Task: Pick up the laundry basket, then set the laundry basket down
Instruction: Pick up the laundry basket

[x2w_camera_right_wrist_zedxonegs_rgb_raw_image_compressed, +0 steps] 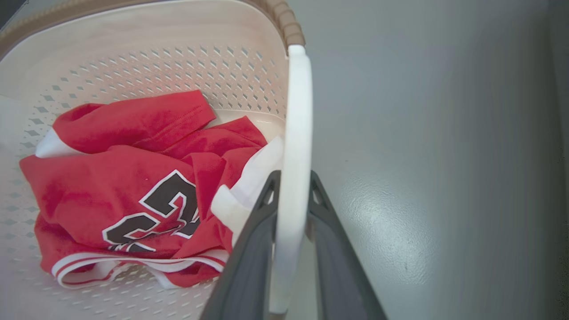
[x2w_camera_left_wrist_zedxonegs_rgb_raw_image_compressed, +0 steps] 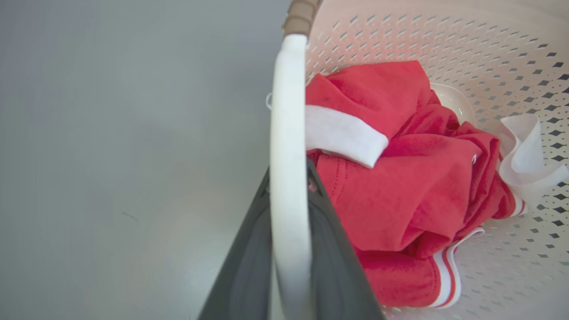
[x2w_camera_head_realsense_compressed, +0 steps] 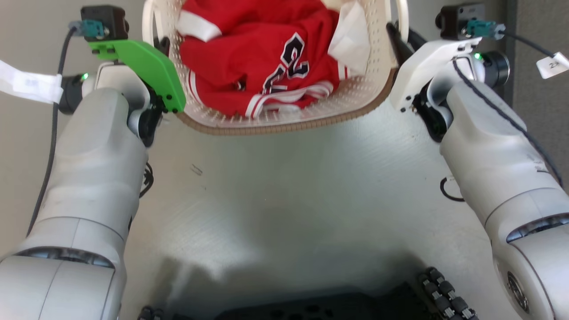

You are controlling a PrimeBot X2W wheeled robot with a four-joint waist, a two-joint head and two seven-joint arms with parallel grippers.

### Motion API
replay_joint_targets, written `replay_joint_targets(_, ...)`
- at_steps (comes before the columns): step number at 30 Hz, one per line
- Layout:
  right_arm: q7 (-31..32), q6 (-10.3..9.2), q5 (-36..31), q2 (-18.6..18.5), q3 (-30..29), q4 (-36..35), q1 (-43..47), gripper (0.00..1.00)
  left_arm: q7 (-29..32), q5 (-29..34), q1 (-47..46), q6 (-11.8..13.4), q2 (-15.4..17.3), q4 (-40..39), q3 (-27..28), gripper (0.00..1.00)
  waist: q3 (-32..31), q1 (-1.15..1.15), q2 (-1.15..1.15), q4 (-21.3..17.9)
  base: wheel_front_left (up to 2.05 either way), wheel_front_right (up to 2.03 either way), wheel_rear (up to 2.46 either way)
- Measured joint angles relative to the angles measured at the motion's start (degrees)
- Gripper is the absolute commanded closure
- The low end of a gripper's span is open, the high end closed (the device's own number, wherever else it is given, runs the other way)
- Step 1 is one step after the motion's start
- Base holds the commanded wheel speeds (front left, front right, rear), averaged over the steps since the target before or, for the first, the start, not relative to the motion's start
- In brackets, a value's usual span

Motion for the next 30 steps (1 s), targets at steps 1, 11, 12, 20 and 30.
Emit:
replay_joint_targets(1,0.37,0.00,0.13,0.11,0.04,0.38,0.18,1.00,0.07,-0.04,0.21,-0.16,-0.07,0.40,0.00,1.00,-0.59,0.00,0.00,0.00,0.00,0.00,0.00)
replay_joint_targets(11,4.24,0.25,2.93,0.85,1.33,2.75,3.38,1.00,4.27,-2.76,3.10,-0.42,-0.54,3.37,0.45,1.00,-7.11,0.00,0.00,-0.26,0.00,0.00,0.00)
replay_joint_targets(12,4.63,0.25,3.15,0.89,1.49,2.81,3.71,1.00,4.59,-3.07,3.43,-0.42,-0.56,3.48,0.45,1.00,-7.79,0.00,0.00,-0.30,0.00,0.00,0.00)
replay_joint_targets(20,8.38,0.26,5.16,1.04,2.36,3.22,5.97,1.00,7.43,-4.66,6.12,-0.43,-0.69,4.05,0.69,1.00,-13.50,-0.01,0.00,-0.73,0.00,0.00,0.00)
replay_joint_targets(30,13.76,0.40,9.12,1.09,4.94,3.08,9.62,1.00,11.54,-7.46,10.01,-0.45,-0.69,4.37,0.46,1.00,-20.79,-0.01,0.00,-1.28,0.00,0.00,0.00)
